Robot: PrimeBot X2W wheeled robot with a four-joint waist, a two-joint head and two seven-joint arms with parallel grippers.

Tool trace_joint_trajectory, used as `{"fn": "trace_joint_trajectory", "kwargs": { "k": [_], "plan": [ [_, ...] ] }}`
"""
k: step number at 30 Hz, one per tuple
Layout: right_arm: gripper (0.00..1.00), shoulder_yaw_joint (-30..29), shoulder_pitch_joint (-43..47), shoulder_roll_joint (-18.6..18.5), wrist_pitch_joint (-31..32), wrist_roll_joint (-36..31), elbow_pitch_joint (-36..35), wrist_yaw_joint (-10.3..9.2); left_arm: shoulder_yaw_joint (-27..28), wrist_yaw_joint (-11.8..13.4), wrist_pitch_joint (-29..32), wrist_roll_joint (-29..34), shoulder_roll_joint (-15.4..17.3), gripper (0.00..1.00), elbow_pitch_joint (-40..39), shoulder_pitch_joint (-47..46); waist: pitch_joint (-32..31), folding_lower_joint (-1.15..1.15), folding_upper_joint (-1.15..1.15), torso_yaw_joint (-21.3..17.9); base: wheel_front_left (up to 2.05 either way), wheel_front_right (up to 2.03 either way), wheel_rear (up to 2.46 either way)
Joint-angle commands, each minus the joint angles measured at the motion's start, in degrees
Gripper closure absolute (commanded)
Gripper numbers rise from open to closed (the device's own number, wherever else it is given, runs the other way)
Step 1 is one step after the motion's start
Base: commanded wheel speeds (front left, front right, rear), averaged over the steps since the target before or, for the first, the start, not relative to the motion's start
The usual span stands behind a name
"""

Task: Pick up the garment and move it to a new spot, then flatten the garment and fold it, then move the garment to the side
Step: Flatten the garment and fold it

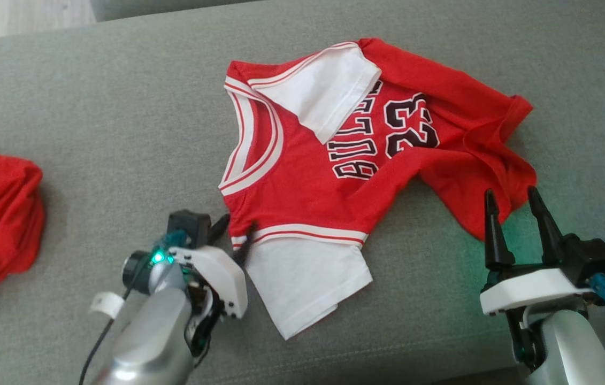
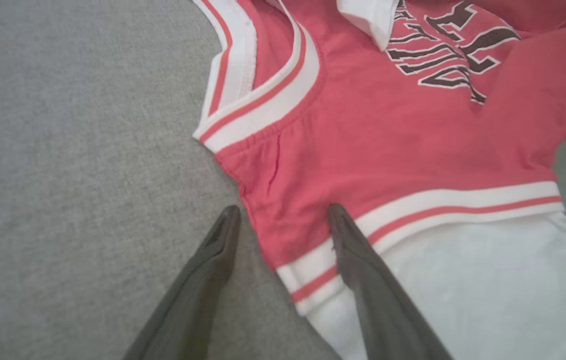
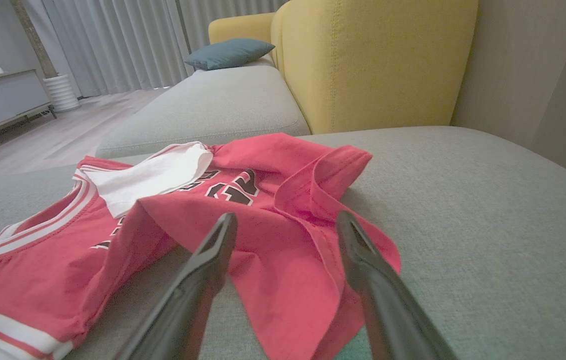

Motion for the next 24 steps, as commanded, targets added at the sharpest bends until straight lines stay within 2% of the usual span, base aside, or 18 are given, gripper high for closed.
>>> {"fn": "trace_joint_trajectory", "kwargs": {
  "k": [1,5,12,19,24],
  "plan": [
    [0.0,1.31,-1.99,-0.2,-0.51,-0.09,-1.92,0.37,1.09,-0.37,0.43,-0.07,0.77,1.0,0.14,-1.47,0.25,0.0,0.0,-0.23,0.0,0.0,0.0],
    [0.0,1.24,-2.25,-0.2,-0.55,-0.07,-1.93,0.37,1.75,-0.31,-2.2,-0.42,1.11,1.0,0.86,-3.38,0.59,0.0,0.0,-0.59,0.0,0.0,0.0],
    [0.0,1.36,-2.53,-0.2,-0.6,0.24,-1.77,0.37,5.89,3.53,-7.94,-0.18,3.52,1.0,-0.48,-8.39,0.5,0.0,0.0,-1.13,0.0,0.0,0.0],
    [0.0,1.84,-2.88,-0.2,-0.62,0.75,-1.91,0.37,10.48,6.24,-8.89,1.36,6.45,1.0,-5.26,-12.82,0.67,0.0,0.0,-1.4,0.0,0.0,0.0],
    [0.0,2.36,-3.24,-0.2,-0.62,1.12,-2.21,0.37,12.56,6.51,-8.91,2.56,7.02,1.0,-5.79,-13.33,1.31,0.0,0.0,-1.57,0.0,0.0,0.0]
  ]
}}
